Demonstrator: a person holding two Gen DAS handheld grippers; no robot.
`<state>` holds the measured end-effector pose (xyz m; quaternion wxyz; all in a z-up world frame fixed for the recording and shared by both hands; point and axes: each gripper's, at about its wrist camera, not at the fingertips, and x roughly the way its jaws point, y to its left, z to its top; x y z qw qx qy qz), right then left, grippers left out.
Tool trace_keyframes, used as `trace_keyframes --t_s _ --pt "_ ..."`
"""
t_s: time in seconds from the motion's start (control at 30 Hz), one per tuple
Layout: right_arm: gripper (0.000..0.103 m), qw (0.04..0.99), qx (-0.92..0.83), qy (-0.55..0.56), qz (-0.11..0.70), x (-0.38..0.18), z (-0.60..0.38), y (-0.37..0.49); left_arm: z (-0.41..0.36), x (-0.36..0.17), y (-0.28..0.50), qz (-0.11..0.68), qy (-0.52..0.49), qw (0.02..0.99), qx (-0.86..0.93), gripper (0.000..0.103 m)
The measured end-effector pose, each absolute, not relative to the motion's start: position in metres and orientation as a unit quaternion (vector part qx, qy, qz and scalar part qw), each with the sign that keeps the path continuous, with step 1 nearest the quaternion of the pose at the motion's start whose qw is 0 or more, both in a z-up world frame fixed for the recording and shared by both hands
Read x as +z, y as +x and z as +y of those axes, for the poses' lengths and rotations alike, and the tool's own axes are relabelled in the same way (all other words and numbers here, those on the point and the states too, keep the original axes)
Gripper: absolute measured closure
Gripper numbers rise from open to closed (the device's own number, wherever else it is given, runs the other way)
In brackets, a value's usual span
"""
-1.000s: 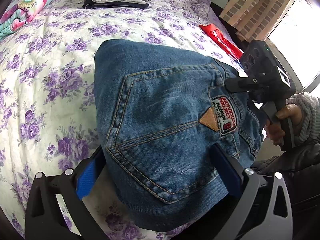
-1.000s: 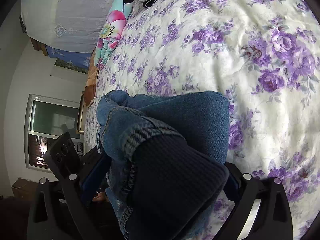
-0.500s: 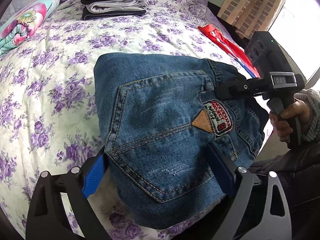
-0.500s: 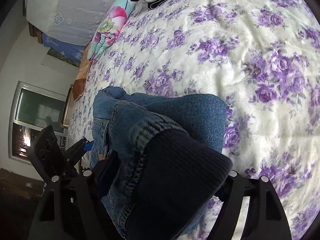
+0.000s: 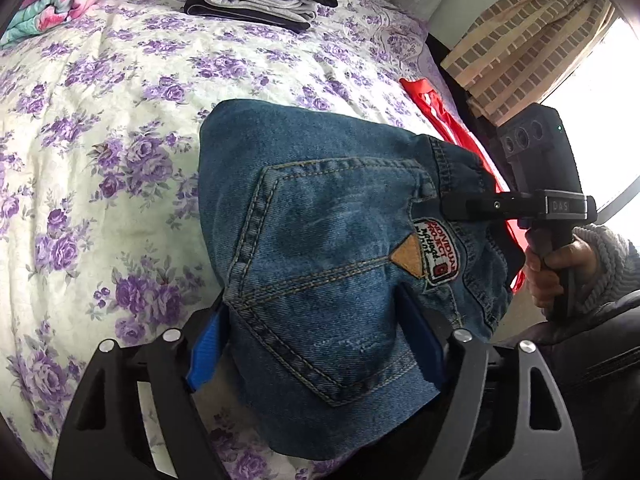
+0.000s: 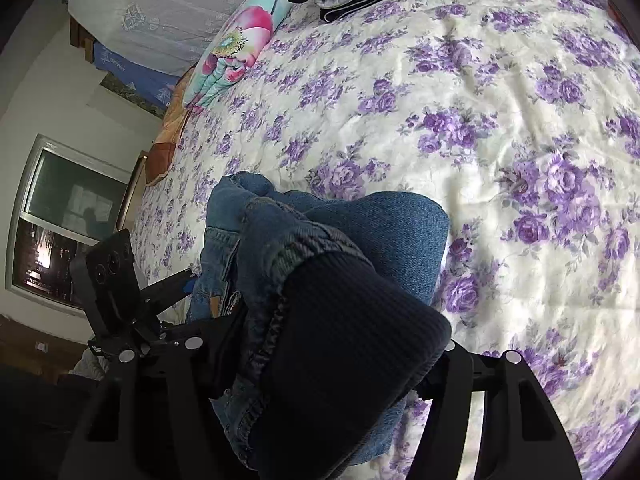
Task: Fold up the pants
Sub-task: 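Grasp the folded jeans bundle with the left gripper and lift it, then carry the jeans bundle with the left gripper onto the dark clothes stack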
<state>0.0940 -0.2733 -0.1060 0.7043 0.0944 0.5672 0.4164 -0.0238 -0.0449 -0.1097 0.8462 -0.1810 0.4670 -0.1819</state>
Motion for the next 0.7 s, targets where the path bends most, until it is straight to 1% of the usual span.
trace_keyframes --t_s 0.07,0.17,0.23,0.27,0.3,0.33,0.37,0.47,0.53,0.57,0.7 --pt "0.038 0.703 0.424 0.088 0.564 -0.101 -0.273 0.096 -0.036 -0.107 -0.028 0.461 -0.214 0.842 -0.181 0.037" --pt "0.038 0.702 0.439 0.075 0.556 -0.096 -0.27 0.097 -0.033 -0.111 -0.029 0.466 -0.235 0.836 -0.171 0.036" --pt "0.038 0.695 0.441 0.074 0.563 -0.101 -0.269 0.102 -0.032 -0.119 -0.027 0.477 -0.247 0.827 -0.166 0.028" --pt "0.038 0.69 0.44 0.082 0.568 -0.106 -0.27 0.105 -0.031 -0.124 -0.025 0.488 -0.255 0.818 -0.165 0.019" --pt "0.038 0.684 0.441 0.093 0.573 -0.11 -0.273 0.108 -0.028 -0.129 -0.024 0.497 -0.267 0.809 -0.166 0.013" --pt "0.037 0.679 0.443 0.101 0.577 -0.113 -0.275 0.109 -0.025 -0.135 -0.027 0.502 -0.288 0.798 -0.171 0.013" --pt "0.036 0.674 0.445 0.105 0.58 -0.116 -0.277 0.11 -0.023 -0.14 -0.031 0.502 -0.304 0.79 -0.175 0.013" --pt "0.03 0.66 0.453 0.116 0.587 -0.123 -0.278 0.11 -0.023 -0.143 -0.042 0.502 -0.311 0.786 -0.184 0.013" --pt "0.026 0.652 0.454 0.133 0.593 -0.129 -0.283 0.111 -0.023 -0.144 -0.046 0.5 -0.326 0.78 -0.19 0.018" --pt "0.025 0.646 0.455 0.143 0.595 -0.133 -0.285 0.112 -0.023 -0.145 -0.047 0.497 -0.337 0.775 -0.197 0.027" --pt "0.021 0.628 0.456 0.18 0.604 -0.145 -0.29 0.113 -0.025 -0.145 -0.048 0.496 -0.345 0.773 -0.195 0.03"
